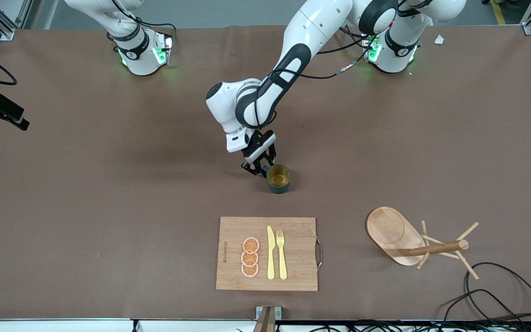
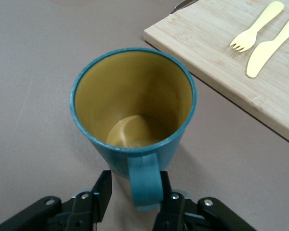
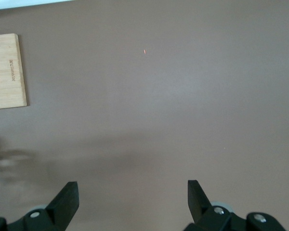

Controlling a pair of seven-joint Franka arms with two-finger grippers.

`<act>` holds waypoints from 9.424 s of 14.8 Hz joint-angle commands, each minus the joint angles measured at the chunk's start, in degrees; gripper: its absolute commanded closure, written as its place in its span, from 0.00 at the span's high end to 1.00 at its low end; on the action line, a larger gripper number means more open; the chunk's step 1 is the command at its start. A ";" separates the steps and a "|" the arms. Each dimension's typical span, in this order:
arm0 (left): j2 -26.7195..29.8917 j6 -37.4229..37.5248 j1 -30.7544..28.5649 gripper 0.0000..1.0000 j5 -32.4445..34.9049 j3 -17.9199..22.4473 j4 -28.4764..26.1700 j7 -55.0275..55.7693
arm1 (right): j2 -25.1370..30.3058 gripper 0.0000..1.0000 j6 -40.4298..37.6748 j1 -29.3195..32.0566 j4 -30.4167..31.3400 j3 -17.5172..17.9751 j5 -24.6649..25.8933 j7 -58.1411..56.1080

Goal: Pass cup and hang on rack
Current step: 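Close the left gripper on the teal mug handle, then lift the mug with the left gripper and carry it to the wooden rack, then lower the mug onto a rack peg with the left gripper, then open the left gripper to release the mug handle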

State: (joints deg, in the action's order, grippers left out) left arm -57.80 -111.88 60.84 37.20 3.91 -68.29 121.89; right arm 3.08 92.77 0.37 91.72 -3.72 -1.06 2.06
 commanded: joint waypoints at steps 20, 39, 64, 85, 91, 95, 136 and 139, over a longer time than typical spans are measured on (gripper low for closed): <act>21.83 2.36 -14.42 0.11 -22.23 0.48 -0.17 -21.41 | 0.97 1.00 -0.48 -1.43 0.57 -0.85 2.73 -0.31; 28.44 3.60 -47.73 0.10 -71.62 0.31 0.18 -56.65 | 0.97 1.00 -0.83 -1.43 0.48 -0.85 2.73 -0.22; 18.08 20.30 -63.39 0.08 -105.91 0.40 0.00 -83.39 | 1.14 1.00 -0.83 -1.43 0.57 -0.77 2.46 -0.22; 15.70 19.86 -64.79 0.07 -106.19 0.92 -0.09 -82.60 | 1.05 1.00 -0.57 -1.43 0.57 -0.85 2.46 -0.22; 15.53 19.86 -65.24 0.07 -106.28 0.92 -0.09 -82.60 | 1.05 1.00 -0.57 -1.43 0.57 -0.85 2.46 -0.22; 15.26 19.86 -65.15 0.07 -106.19 1.01 -0.09 -82.34 | 1.05 1.00 -0.57 -1.34 0.57 -0.85 2.46 -0.31; 13.41 18.72 -68.13 0.09 -106.63 0.92 0.35 -84.27 | 1.40 1.00 -0.92 -1.43 0.74 -0.68 2.29 -0.31; 13.24 18.72 -68.22 0.15 -106.72 0.92 0.35 -84.27 | 1.40 1.00 -0.92 -1.43 0.74 -0.68 2.29 -0.31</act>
State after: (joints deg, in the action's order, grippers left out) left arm -44.00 -93.18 -7.14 -68.14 4.81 -68.75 38.35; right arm 3.09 92.30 -0.57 91.72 -4.24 0.47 1.92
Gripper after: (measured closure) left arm 0.789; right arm 0.000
